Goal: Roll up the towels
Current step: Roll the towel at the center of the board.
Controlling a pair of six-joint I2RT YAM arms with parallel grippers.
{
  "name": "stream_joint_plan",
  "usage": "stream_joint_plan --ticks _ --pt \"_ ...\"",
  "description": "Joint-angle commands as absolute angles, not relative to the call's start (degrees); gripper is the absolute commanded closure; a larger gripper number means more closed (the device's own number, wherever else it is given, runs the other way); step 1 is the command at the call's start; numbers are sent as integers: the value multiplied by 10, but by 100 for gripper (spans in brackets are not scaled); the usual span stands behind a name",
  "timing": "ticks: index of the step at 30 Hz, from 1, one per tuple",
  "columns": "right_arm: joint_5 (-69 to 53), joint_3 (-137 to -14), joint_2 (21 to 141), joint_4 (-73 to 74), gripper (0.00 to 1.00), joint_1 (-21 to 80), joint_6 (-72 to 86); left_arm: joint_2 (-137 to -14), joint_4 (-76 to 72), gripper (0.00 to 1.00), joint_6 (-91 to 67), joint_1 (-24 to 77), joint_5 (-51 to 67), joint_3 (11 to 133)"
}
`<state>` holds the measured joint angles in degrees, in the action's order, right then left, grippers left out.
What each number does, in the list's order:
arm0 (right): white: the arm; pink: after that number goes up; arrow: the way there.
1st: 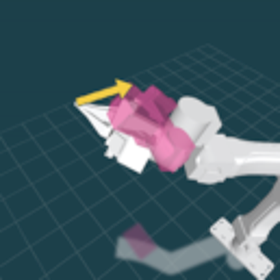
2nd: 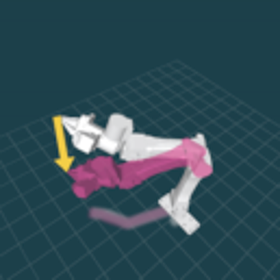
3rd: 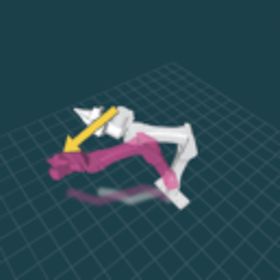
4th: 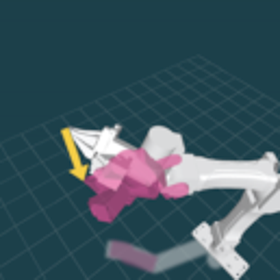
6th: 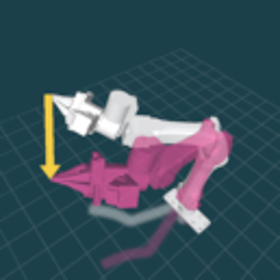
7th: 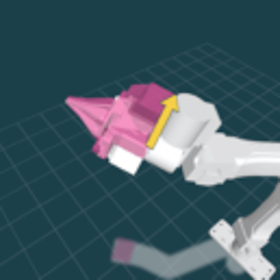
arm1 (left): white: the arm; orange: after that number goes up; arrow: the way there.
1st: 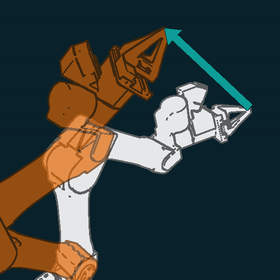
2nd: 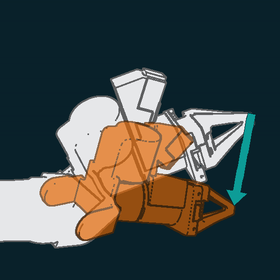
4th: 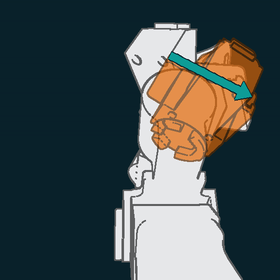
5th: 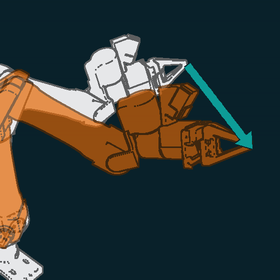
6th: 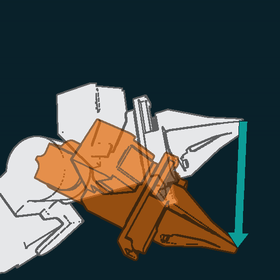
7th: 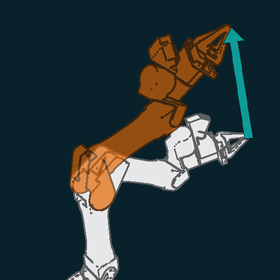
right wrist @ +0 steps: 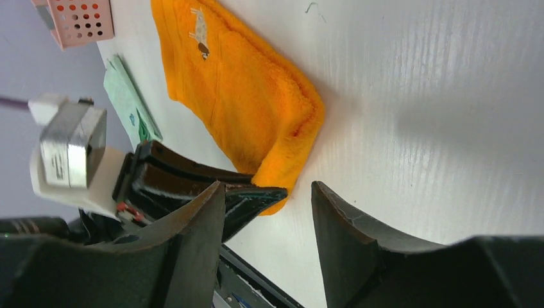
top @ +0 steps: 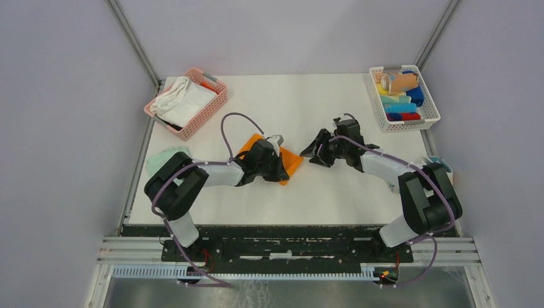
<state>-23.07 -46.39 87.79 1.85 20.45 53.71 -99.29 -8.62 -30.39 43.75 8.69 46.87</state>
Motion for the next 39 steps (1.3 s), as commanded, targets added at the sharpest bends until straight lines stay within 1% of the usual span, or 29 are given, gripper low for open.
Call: stream_joint_plan --ticks 1,6,12,24,28,32,36,39 --pt "-262 -426 876 -98 41 203 532 -1022 -152 97 -419 392 223 420" --pt "-278 -400 918 -168 42 204 554 -1037 -157 97 -438 374 237 412" --pt "-302 -402 977 -236 45 209 592 -1044 -145 97 -442 371 235 416" --pt "-304 -418 1055 -287 55 212 625 -1048 -141 97 -449 371 237 416" --pt "-311 -407 1035 -311 53 211 640 -1046 -138 97 -454 370 234 414" --pt "-317 -400 996 -284 49 207 611 -1043 -146 97 -466 370 233 407" --pt "-317 -378 983 -298 49 207 608 -1043 -150 97 -472 369 232 404" --pt "-319 -356 985 -338 49 206 618 -1041 -151 97 -475 368 232 403"
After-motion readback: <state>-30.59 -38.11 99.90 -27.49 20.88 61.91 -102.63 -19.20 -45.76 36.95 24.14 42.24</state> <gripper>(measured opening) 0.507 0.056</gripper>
